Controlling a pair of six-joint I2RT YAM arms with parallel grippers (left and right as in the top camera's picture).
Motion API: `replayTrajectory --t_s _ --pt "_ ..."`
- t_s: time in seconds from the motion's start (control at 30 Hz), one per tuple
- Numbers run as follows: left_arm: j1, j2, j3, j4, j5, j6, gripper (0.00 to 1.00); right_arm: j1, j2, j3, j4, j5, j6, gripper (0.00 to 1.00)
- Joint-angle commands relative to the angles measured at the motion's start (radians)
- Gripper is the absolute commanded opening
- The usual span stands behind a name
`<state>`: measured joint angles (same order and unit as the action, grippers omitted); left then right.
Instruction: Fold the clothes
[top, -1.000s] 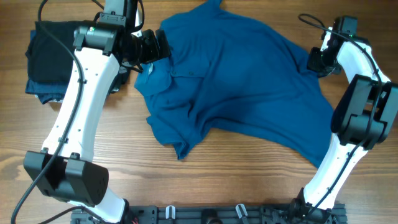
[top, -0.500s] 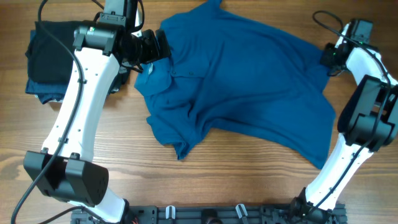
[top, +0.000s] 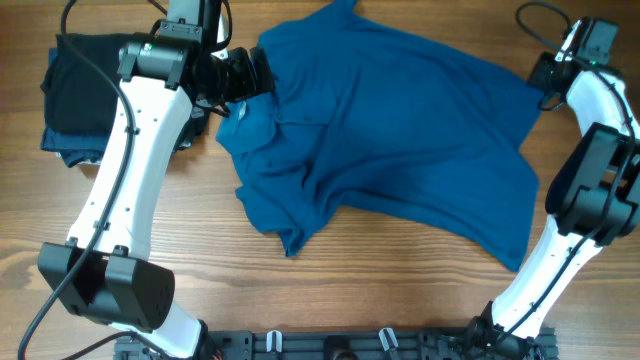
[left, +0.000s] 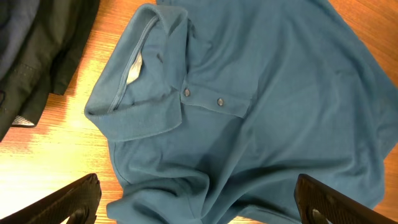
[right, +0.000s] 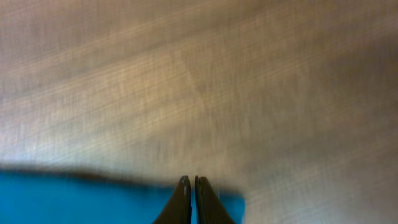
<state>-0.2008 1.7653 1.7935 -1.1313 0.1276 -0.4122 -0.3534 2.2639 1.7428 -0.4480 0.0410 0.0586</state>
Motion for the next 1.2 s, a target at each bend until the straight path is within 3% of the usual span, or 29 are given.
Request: replayTrajectory --t_s 0.0,0.3,0.63,0.87,1.17 --pt "0.002 0.0 0.006 0.002 -0.006 0.009 1.0 0.004 -0.089 0.06 -0.13 -0.041 -0.002 0.04" --pt "0.002 0.0 0.006 0.002 -0.006 0.009 1.0 0.005 -0.027 0.032 -0.298 -0.079 0.041 0.04" --pt "0.002 0.0 0.006 0.002 -0.006 0.009 1.0 0.009 0.119 0.032 -0.264 -0.086 0.076 0.04" --pt "0.002 0.0 0.006 0.002 -0.006 0.009 1.0 0.009 0.267 0.032 -0.091 -0.057 0.102 0.04" --pt "0.002 0.0 0.006 0.002 -0.006 0.009 1.0 0.009 0.467 0.033 0.281 0.005 0.089 0.04"
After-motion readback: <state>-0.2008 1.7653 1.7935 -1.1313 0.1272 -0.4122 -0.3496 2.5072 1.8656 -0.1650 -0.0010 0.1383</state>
